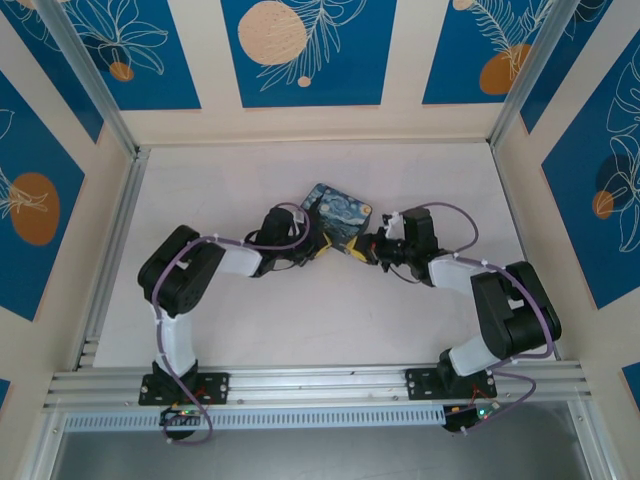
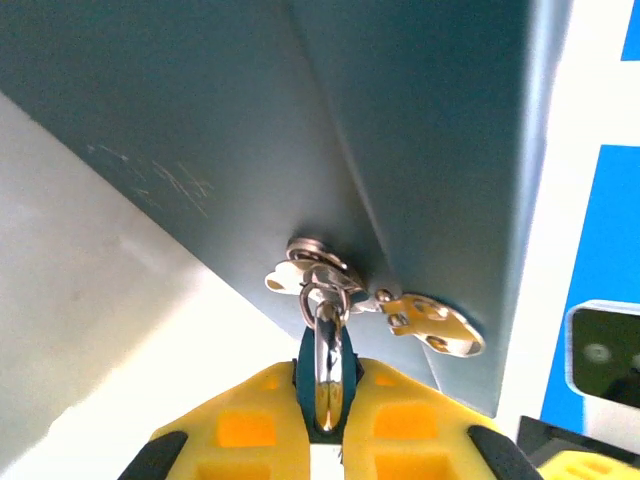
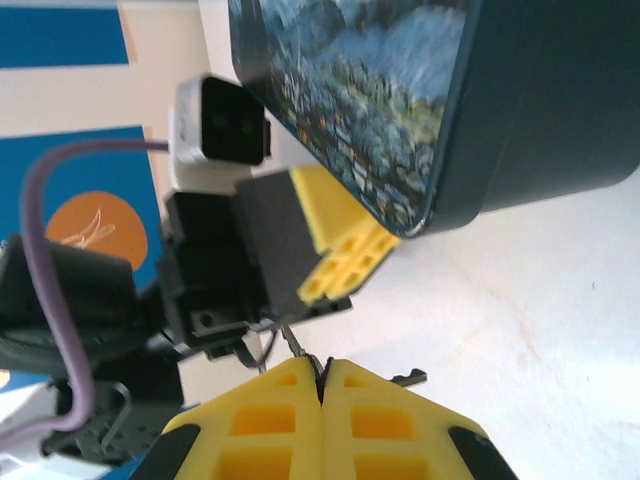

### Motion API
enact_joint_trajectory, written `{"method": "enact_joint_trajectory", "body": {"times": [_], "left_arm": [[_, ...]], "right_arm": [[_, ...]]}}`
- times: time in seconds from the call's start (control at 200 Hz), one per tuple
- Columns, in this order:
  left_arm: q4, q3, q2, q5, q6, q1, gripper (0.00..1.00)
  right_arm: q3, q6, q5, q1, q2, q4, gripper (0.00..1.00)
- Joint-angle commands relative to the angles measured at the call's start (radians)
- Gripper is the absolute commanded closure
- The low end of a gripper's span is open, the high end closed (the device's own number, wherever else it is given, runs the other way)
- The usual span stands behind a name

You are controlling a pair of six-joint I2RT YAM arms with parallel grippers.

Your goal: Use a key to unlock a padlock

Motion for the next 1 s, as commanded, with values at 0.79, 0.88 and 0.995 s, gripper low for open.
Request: {"method": "enact_joint_trajectory", "body": {"times": [0.79, 0.88, 0.995], "left_arm": [[0.072, -0.032, -0.103, -0.035, -0.172, -0.001, 1.00], [0.112, -0.051, -0.102, -0.064, -0.206, -0.011, 1.00], [0.148, -0.064, -0.100, -0.088, -0.231, -0.023, 1.00]], "right_arm": [[-0.201, 0.409, 0.382, 0.194, -0.029, 0.273, 1.00], [-0.201, 0.450, 0.435, 0.214, -0.040, 0.270, 1.00], [-0.191, 0.461, 0.464, 0.223, -0.034, 0.271, 1.00]]}}
